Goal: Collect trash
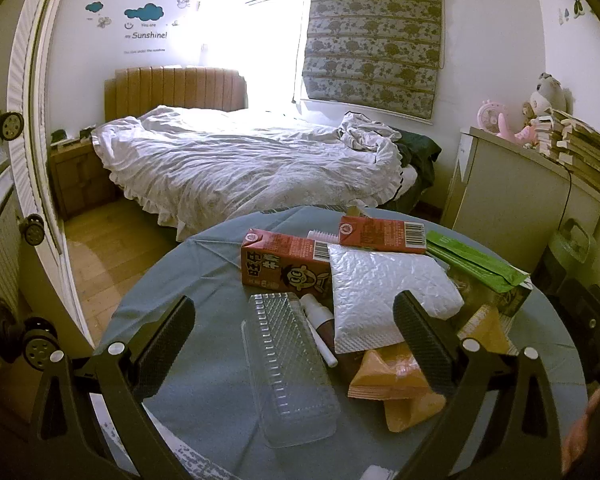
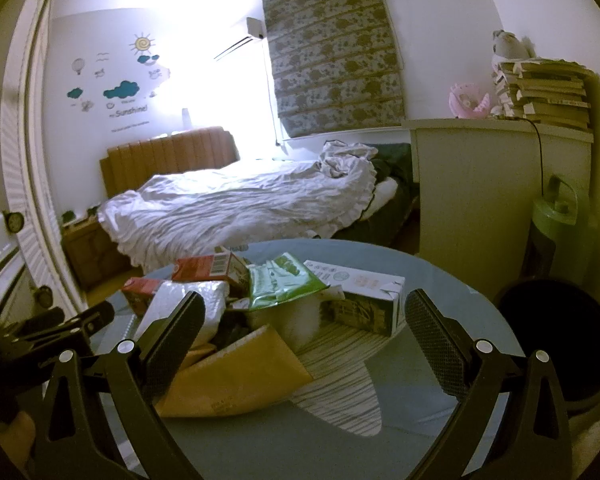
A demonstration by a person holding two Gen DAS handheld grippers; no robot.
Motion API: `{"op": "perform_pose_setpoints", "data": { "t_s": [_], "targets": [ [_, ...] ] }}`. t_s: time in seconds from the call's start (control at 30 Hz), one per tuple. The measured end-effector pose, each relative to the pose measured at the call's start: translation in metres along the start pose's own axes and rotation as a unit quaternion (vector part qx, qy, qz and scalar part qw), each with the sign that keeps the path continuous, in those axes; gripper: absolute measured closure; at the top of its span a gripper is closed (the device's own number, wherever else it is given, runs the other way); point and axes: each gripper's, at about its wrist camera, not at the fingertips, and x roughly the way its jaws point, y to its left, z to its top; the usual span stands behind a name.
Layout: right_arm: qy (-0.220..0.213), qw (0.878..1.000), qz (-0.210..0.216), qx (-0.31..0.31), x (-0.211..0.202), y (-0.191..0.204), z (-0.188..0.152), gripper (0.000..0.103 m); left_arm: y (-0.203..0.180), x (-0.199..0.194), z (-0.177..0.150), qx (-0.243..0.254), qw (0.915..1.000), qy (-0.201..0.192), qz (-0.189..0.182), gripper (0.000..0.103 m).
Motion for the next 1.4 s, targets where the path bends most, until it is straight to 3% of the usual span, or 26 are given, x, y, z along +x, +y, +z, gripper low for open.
{"op": "perform_pose_setpoints", "data": {
  "t_s": [0.47, 0.57, 0.8, 0.83, 0.93, 1.03, 1.2, 1.27, 1.4],
  "targets": [
    [0.004, 1.0, -0.003, 0.003, 0.0, -0.001, -0.001, 0.004, -0.001, -0.001, 0.002, -0.003, 1.0, 0.0, -0.001, 0.005],
    [0.022, 1.0, -0.002, 0.01, 0.006, -0.004, -0.002, 0.004, 0.003, -0.003, 0.003, -0.014, 0.9997, 0.001, -0.02, 0.005],
    [0.076, 0.996, 0.036, 0.035, 0.028, -0.029, 0.012, 0.006, 0.035, 0.036, 0.013, -0.032, 0.9964, 0.05, -0.061, 0.005],
    [0.082, 0.995, 0.043, 0.041, 0.033, -0.031, 0.016, 0.008, 0.041, 0.046, 0.018, -0.044, 0.9931, 0.077, -0.076, 0.005],
    [0.101, 0.992, 0.061, 0.042, 0.049, -0.031, 0.028, 0.014, 0.048, 0.07, 0.033, -0.022, 0.9877, 0.107, -0.112, 0.005],
    [0.13, 0.987, 0.093, 0.028, 0.066, -0.023, 0.037, 0.014, 0.042, 0.09, 0.046, 0.077, 0.9805, 0.113, -0.141, 0.005],
    [0.165, 0.98, 0.106, 0.017, 0.086, -0.016, 0.04, 0.014, 0.032, 0.127, 0.047, 0.248, 0.9437, 0.138, -0.17, 0.005],
    [0.176, 0.978, 0.106, 0.023, 0.095, -0.016, 0.038, 0.014, 0.035, 0.145, 0.046, 0.271, 0.9319, 0.152, -0.187, 0.005],
    [0.196, 0.975, 0.1, 0.028, 0.11, -0.015, 0.033, 0.014, 0.036, 0.154, 0.042, 0.268, 0.9201, 0.156, -0.239, 0.006]
  ]
}}
